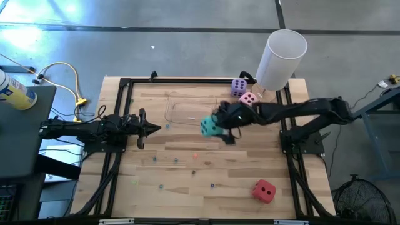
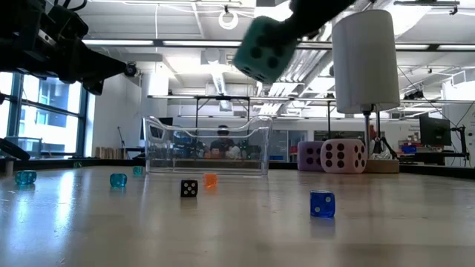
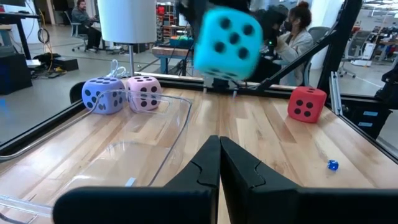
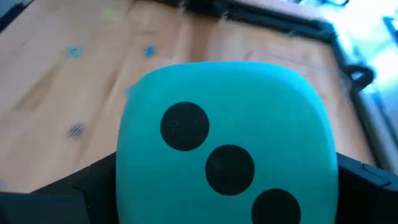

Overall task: Pick & Place Dice
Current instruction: Put the large light blue dice into the transparent bin

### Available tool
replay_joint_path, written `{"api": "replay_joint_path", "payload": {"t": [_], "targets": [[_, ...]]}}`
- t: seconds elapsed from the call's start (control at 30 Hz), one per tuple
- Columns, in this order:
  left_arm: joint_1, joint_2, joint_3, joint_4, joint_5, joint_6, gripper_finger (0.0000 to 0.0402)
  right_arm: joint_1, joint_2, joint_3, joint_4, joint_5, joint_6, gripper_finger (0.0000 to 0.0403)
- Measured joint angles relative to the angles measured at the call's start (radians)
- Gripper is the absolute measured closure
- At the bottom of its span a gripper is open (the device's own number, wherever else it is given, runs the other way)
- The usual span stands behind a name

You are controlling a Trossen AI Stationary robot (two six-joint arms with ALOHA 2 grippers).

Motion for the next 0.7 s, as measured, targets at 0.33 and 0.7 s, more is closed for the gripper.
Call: {"api": "replay_joint_path", "payload": {"t": [0.33,0.7], "targets": [[0.000,0.000,0.000,0.043,0.000,0.010,0.0401,-0.159,0.277,0.227,-0.038,0.003,0.029,0.0018],[0.000,0.000,0.000,0.045,0.001,0.010,0.0401,-0.207,0.352,0.253,-0.042,0.080,0.062,0.0011]]}}
